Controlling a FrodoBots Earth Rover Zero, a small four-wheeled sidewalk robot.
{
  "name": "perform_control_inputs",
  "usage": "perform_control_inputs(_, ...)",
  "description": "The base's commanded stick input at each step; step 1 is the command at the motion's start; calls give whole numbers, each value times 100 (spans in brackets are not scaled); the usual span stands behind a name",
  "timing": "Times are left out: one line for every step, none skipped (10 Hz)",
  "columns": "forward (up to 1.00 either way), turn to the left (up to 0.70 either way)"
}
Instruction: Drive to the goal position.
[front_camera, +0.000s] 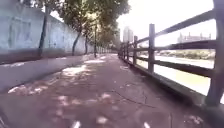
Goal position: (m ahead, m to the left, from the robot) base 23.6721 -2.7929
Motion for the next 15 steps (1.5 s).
perform_control_inputs(70, 0)
perform_control_inputs(70, 11)
perform_control_inputs(70, 35)
perform_control_inputs(70, 13)
perform_control_inputs(70, 0)
perform_control_inputs(70, 0)
perform_control_inputs(70, 0)
perform_control_inputs(70, 0)
perform_control_inputs(70, 0)
perform_control_inputs(70, 0)
perform_control_inputs(70, 0)
perform_control_inputs(70, 0)
perform_control_inputs(70, 0)
perform_control_inputs(70, 0)
perform_control_inputs(70, 0)
